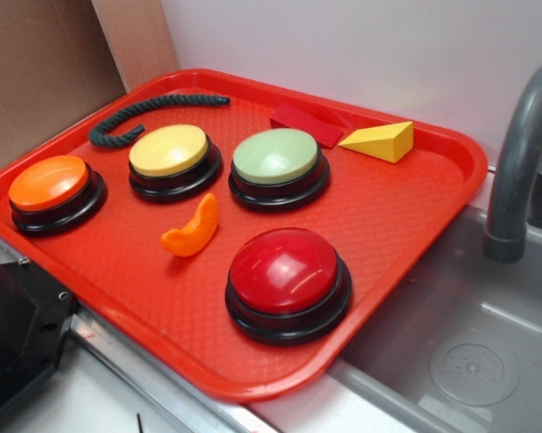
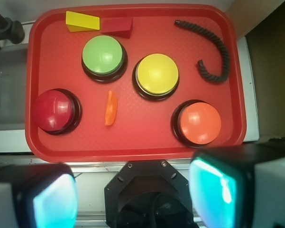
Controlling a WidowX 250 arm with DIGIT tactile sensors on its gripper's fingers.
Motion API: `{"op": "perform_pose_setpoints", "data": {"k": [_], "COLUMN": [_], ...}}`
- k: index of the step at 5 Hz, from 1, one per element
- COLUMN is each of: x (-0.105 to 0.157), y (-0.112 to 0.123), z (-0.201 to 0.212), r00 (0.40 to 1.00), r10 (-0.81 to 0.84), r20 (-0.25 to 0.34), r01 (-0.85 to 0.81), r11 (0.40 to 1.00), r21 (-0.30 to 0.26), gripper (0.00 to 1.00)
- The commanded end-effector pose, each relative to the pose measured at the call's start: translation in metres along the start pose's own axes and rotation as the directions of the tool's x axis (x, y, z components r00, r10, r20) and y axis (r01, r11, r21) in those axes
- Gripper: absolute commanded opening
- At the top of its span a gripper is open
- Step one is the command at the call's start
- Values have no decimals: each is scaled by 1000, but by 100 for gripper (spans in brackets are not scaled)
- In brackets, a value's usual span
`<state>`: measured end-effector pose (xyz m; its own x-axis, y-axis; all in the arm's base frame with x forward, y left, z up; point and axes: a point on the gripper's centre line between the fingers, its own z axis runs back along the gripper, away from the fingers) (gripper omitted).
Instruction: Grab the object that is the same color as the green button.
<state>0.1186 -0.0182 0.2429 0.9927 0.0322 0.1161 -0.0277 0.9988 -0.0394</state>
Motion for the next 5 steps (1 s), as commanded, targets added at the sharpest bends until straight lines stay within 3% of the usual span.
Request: {"op": "perform_pose_setpoints", "data": {"k": [1, 2, 3, 4, 5], "x": [0, 17, 34, 33, 31], "y": [0, 50, 103, 155, 185], "z": [0, -22, -19, -32, -52], "r00": [1000, 973, 904, 835, 760], "r10": [0, 230, 426, 549, 643], "r20": [0, -28, 10, 37, 94], "r01": [0, -231, -426, -550, -650], "r11": [1000, 971, 904, 835, 754], "r21": [0, -55, -2, 27, 97], "gripper": [100, 100, 100, 100, 100]}}
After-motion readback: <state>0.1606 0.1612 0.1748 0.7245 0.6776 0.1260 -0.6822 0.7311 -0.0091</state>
